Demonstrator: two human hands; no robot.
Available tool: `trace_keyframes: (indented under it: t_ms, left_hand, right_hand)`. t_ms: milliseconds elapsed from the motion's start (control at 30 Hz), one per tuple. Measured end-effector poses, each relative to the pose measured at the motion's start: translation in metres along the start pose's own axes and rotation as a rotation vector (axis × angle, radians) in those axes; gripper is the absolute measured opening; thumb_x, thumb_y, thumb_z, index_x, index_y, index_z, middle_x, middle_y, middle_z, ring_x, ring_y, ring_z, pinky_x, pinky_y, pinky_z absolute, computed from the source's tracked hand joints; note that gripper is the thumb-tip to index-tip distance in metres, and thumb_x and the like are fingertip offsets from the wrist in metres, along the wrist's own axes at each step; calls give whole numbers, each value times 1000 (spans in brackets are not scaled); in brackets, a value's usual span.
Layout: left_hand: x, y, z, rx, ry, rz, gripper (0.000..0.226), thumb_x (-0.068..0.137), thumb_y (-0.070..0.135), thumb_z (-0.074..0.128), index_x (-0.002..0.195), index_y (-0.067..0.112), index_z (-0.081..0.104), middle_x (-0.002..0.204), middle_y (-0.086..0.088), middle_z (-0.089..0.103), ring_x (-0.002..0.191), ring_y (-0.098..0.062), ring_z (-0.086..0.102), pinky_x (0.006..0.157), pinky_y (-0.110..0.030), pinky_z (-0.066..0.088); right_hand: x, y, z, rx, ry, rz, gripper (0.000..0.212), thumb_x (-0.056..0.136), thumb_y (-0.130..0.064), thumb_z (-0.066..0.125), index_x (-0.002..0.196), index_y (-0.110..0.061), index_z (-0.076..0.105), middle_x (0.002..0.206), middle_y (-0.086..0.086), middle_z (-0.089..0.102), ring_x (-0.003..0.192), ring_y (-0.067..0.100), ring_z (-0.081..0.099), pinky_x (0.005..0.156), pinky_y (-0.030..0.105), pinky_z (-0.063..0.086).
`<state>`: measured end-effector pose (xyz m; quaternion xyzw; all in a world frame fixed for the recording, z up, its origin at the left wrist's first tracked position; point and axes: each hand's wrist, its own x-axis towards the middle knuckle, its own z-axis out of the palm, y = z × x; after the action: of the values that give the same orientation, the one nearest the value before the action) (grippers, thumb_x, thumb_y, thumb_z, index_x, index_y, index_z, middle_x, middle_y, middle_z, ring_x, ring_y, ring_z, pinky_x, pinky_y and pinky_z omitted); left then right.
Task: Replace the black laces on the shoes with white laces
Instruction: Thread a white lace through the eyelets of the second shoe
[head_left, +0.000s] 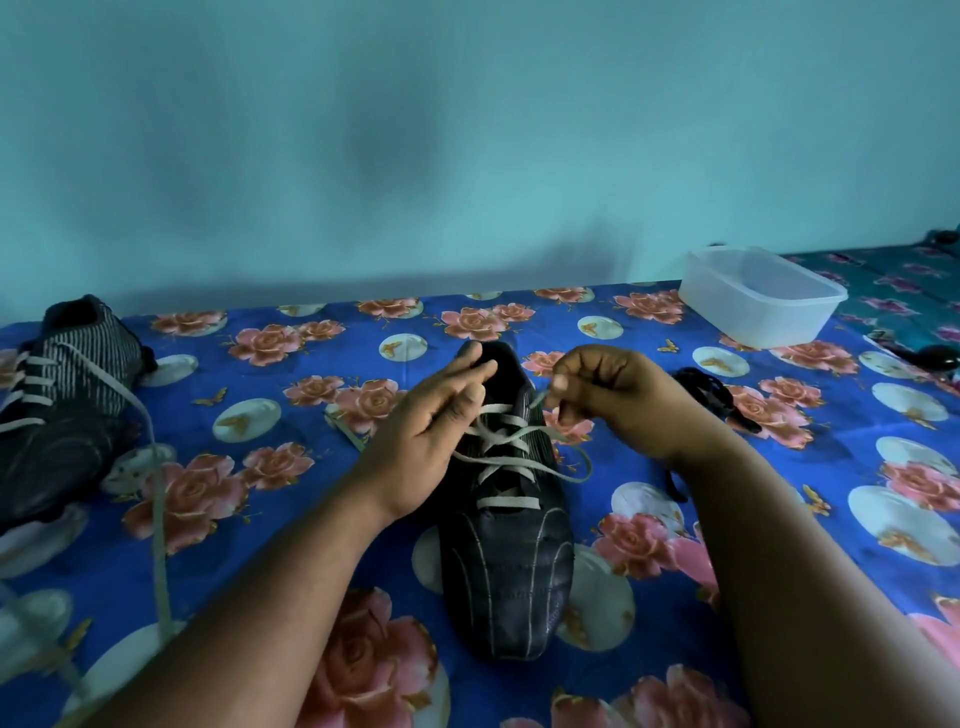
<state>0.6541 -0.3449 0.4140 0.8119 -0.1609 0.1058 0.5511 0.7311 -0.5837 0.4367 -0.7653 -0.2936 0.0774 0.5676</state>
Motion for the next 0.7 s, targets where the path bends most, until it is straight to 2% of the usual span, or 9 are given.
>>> trace_keyframes:
  t_ms: [67,167,233,300,333,400,500,600,700]
  left_hand:
    - [-3,-1,-1,64,-37,15,46,102,40,43,142,22,56,160,11,39,148,7,26,121,-17,23]
    - [-3,0,-3,0,-45,3,41,102,37,41,136,24,60,159,9,40,147,8,28,117,-12,24]
    - [-3,1,-4,-91,-39,-15,39,102,36,42,134,23,61,160,9,39,147,6,29,117,-14,29]
    - [-3,-2,-4,-82,49,2,34,103,33,48,131,23,62,156,4,44,145,4,34,114,-15,33]
    - [-2,-3,-4,-7,131,21,28,104,33,52,127,23,64,147,2,52,139,4,42,110,-16,37]
    - [0,-7,-7,41,246,-17,16,103,33,57,111,23,66,114,3,64,107,1,59,93,-23,46]
    - [-3,-7,-13,-7,169,-176,29,94,47,59,98,18,65,90,-8,66,81,-6,58,78,-33,50]
    - [-6,-6,-17,-18,116,-185,39,90,53,59,95,16,68,95,-17,68,85,-15,61,84,-47,53]
    - [-5,-5,-19,-42,98,-157,31,89,49,62,91,20,71,92,-13,70,85,-13,63,82,-37,53]
  right_hand:
    - [-1,0,-8,75,125,58,16,104,-17,57,95,-5,63,81,0,73,70,17,62,69,25,54]
    - [2,13,-24,139,467,169,16,107,-21,52,98,-10,61,86,1,74,67,18,60,63,34,54]
    - [3,23,-39,30,752,300,18,108,-23,49,104,-11,62,95,8,74,73,25,64,65,39,53]
    - [1,31,-48,-241,897,400,20,106,-25,48,111,-10,61,102,9,72,92,30,67,69,36,49]
    - [0,32,-47,-385,896,414,22,105,-29,50,113,-11,59,107,8,69,105,33,62,76,39,48]
    - [0,26,-37,-599,774,297,34,98,-49,58,117,-21,57,121,1,60,124,31,48,98,49,41]
    - [3,10,-15,-506,326,-105,44,84,-69,63,110,-34,66,117,-17,63,120,21,53,101,49,42]
    - [2,2,3,-472,39,-268,27,86,-52,75,92,-26,74,97,-12,71,101,15,65,96,40,47]
    - [-1,-2,2,-353,2,-194,10,88,-26,78,86,-17,74,89,-5,72,89,7,66,85,18,47]
